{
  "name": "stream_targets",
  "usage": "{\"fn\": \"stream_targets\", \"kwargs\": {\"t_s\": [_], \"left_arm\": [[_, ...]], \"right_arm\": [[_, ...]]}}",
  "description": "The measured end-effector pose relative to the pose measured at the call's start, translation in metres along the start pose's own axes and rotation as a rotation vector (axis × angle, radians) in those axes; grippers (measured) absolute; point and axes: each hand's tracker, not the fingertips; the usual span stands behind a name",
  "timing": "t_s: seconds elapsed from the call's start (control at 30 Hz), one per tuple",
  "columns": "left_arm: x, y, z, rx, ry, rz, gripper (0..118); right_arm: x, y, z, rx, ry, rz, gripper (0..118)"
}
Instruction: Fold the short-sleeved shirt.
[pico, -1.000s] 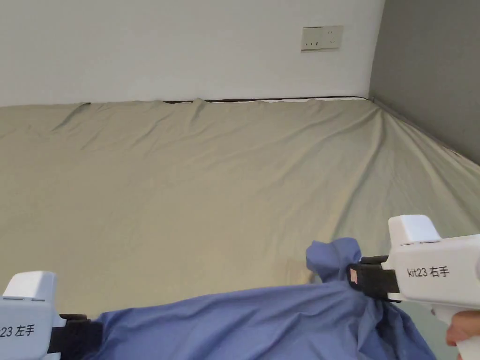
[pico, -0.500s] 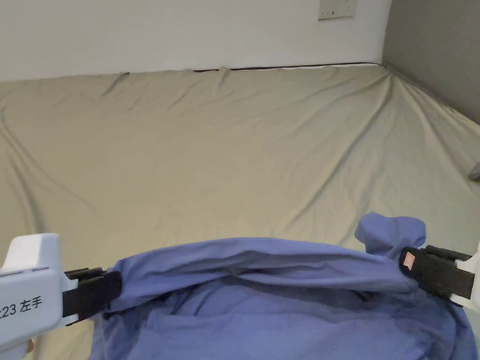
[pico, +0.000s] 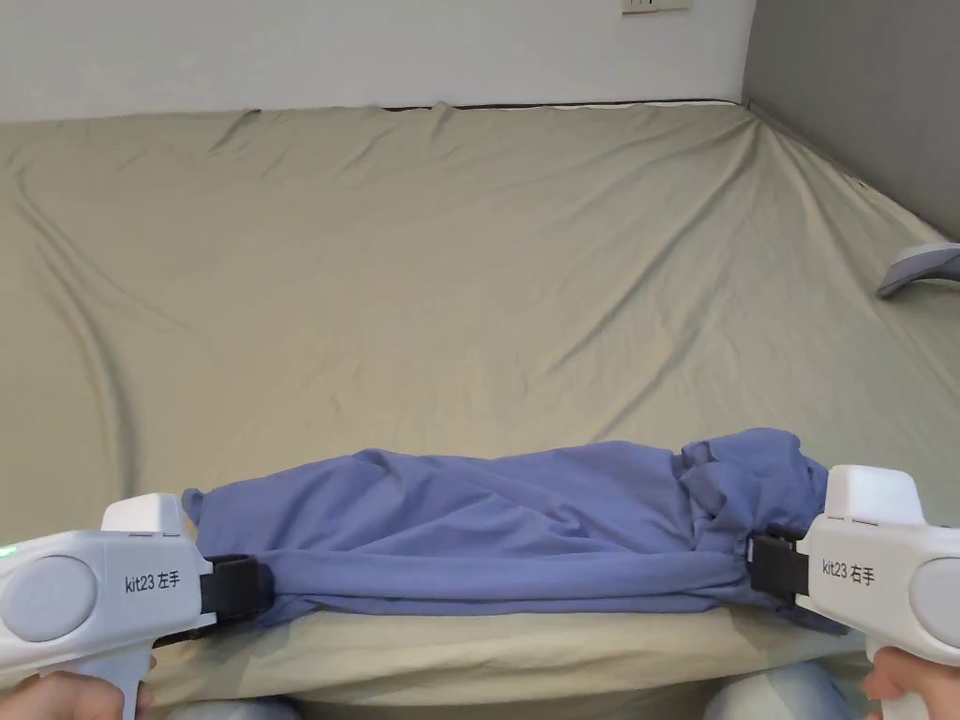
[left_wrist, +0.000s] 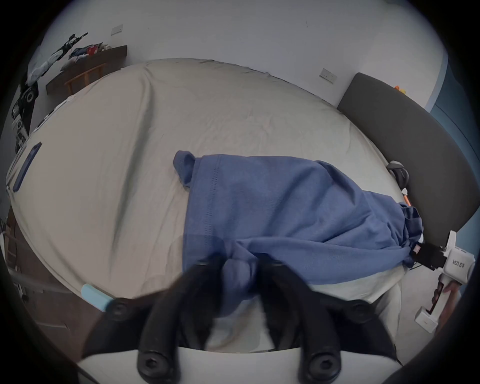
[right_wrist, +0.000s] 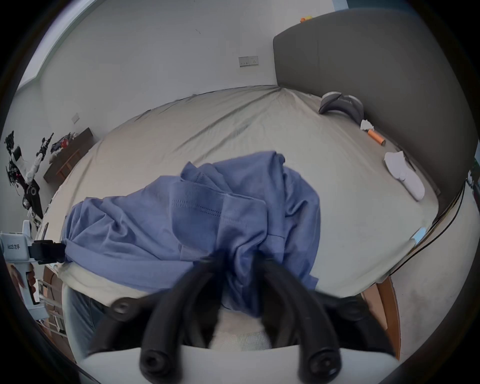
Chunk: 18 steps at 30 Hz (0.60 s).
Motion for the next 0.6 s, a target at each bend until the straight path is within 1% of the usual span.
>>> {"fn": "stream_targets", "kwargs": {"t_s": [0.03,0.07,0.1,0.13,0.17,0.2,0.23,0.33,0.37,0.4,0.43,0.47,0.5,0.53,0.57,0.6], "left_arm": [[0.003,0.002,0.005,-0.002,0.003,-0.009,57],[0.005,0.004,0.007,-0.011,0.026,-0.021,88],[0.008,0.004,0.012,-0.015,0.063,-0.037,106],[0.011,0.004,0.019,0.001,0.076,-0.049,111],[0.006,0.004,0.025,0.031,0.091,-0.076,109],[0.01,0.005,0.037,0.066,0.072,-0.087,109],[0.016,0.008,0.049,0.118,0.055,-0.09,109],[0.034,0.018,0.076,0.226,0.066,-0.092,108],[0.039,0.02,0.083,0.252,0.072,-0.095,100],[0.043,0.021,0.088,0.288,0.059,-0.099,86],[0.045,0.021,0.092,0.319,0.043,-0.118,60],[0.046,0.021,0.095,0.32,0.038,-0.138,14],[0.045,0.022,0.095,0.308,0.03,-0.132,0],[0.039,0.026,0.091,0.28,0.003,-0.099,0],[0.033,0.025,0.09,0.276,-0.052,-0.047,0],[0.024,0.024,0.089,0.288,-0.116,0.008,0]], "right_arm": [[-0.001,0.003,0.002,0.011,-0.017,-0.013,54],[-0.002,0.005,0.004,0.013,-0.036,-0.017,84],[-0.004,0.008,0.009,0.004,-0.046,-0.009,98],[-0.007,0.01,0.018,0.011,-0.059,0.01,102],[-0.01,0.012,0.028,0.049,-0.071,0.042,101],[-0.018,0.016,0.041,0.092,-0.072,0.062,101],[-0.026,0.022,0.052,0.151,-0.07,0.071,101],[-0.05,0.041,0.069,0.241,-0.045,0.105,101],[-0.057,0.045,0.074,0.265,-0.037,0.114,100],[-0.065,0.049,0.079,0.3,-0.017,0.125,92],[-0.071,0.053,0.084,0.326,0.019,0.14,77],[-0.075,0.055,0.085,0.341,0.064,0.152,32],[-0.079,0.057,0.087,0.351,0.121,0.149,0],[-0.081,0.06,0.084,0.362,0.171,0.124,0],[-0.083,0.059,0.083,0.36,0.218,0.139,0],[-0.083,0.064,0.082,0.347,0.262,0.123,0]]}}
